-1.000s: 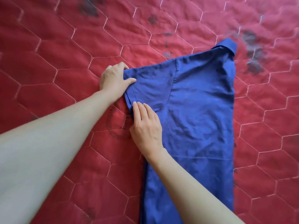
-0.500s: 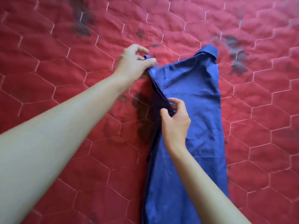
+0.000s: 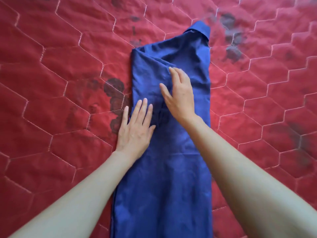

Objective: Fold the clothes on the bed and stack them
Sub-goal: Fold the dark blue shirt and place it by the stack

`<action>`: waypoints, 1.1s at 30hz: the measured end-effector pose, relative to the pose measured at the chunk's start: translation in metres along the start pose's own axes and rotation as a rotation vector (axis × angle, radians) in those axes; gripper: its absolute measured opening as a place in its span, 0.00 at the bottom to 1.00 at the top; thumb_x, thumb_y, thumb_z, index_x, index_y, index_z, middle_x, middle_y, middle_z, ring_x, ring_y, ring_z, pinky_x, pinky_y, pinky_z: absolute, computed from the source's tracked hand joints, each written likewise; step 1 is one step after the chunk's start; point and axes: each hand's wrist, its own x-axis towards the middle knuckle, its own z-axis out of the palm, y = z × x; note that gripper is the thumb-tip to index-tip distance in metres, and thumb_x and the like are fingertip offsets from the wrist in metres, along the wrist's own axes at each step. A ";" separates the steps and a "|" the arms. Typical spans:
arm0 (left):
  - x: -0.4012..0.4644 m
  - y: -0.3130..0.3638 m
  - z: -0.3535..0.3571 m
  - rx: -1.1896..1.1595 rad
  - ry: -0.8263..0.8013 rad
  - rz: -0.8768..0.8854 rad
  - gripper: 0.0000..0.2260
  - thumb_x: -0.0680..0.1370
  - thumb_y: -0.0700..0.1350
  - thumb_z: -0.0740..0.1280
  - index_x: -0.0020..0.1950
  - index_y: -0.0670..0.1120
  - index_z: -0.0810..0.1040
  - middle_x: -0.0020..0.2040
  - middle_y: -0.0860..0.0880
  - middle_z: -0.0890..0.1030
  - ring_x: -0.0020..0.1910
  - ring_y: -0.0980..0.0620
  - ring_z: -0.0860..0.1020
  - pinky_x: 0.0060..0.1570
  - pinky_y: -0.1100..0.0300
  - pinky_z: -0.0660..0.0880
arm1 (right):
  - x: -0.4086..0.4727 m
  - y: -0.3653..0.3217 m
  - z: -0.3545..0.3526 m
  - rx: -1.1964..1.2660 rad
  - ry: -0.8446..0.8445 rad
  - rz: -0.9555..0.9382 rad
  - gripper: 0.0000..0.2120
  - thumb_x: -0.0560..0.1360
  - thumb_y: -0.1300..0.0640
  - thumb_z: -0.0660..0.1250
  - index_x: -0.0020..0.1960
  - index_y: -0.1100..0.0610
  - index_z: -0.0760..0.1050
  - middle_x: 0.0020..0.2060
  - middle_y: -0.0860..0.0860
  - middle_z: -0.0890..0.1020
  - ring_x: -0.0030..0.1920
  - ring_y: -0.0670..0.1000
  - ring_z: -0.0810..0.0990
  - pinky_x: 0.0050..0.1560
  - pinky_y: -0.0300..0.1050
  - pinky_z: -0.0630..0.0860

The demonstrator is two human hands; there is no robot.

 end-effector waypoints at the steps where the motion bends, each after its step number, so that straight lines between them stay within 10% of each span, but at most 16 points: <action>1: 0.000 0.000 0.001 -0.001 0.016 0.001 0.26 0.81 0.52 0.50 0.77 0.40 0.60 0.78 0.41 0.59 0.77 0.45 0.58 0.72 0.41 0.57 | 0.019 -0.003 0.004 -0.035 -0.036 -0.064 0.26 0.78 0.52 0.65 0.71 0.64 0.67 0.68 0.57 0.71 0.71 0.57 0.66 0.71 0.49 0.61; 6: -0.001 -0.001 0.004 -0.010 0.086 0.009 0.25 0.82 0.51 0.51 0.76 0.42 0.62 0.77 0.40 0.61 0.76 0.44 0.59 0.73 0.40 0.57 | 0.094 -0.019 0.024 -0.245 -0.146 -0.158 0.25 0.74 0.35 0.63 0.62 0.52 0.74 0.59 0.48 0.76 0.63 0.52 0.70 0.61 0.47 0.62; 13: -0.011 -0.003 0.008 -0.003 0.148 0.033 0.24 0.81 0.50 0.53 0.77 0.44 0.60 0.77 0.39 0.60 0.76 0.41 0.60 0.72 0.39 0.57 | 0.127 -0.050 0.048 -0.183 -0.241 -0.364 0.12 0.77 0.44 0.62 0.51 0.51 0.77 0.50 0.46 0.81 0.57 0.54 0.71 0.50 0.45 0.60; 22: -0.012 -0.008 0.013 -0.070 0.151 0.022 0.25 0.80 0.50 0.55 0.77 0.46 0.63 0.77 0.40 0.60 0.76 0.41 0.58 0.73 0.39 0.56 | 0.061 -0.038 0.041 -0.150 0.205 -0.408 0.18 0.81 0.52 0.59 0.65 0.58 0.76 0.62 0.56 0.78 0.66 0.57 0.74 0.66 0.51 0.68; 27: -0.012 -0.008 0.013 -0.066 0.141 0.018 0.25 0.79 0.50 0.56 0.77 0.46 0.62 0.78 0.41 0.59 0.77 0.42 0.57 0.73 0.39 0.56 | 0.028 0.012 0.033 -0.519 -0.254 -0.518 0.24 0.83 0.46 0.46 0.78 0.48 0.55 0.78 0.52 0.56 0.78 0.52 0.53 0.76 0.58 0.47; 33: -0.013 -0.007 0.011 -0.032 0.119 0.022 0.26 0.79 0.50 0.55 0.78 0.47 0.60 0.78 0.41 0.58 0.77 0.42 0.56 0.74 0.40 0.54 | 0.068 0.026 0.031 -0.506 -0.177 -0.222 0.25 0.83 0.45 0.46 0.79 0.49 0.50 0.78 0.53 0.52 0.78 0.52 0.49 0.76 0.54 0.45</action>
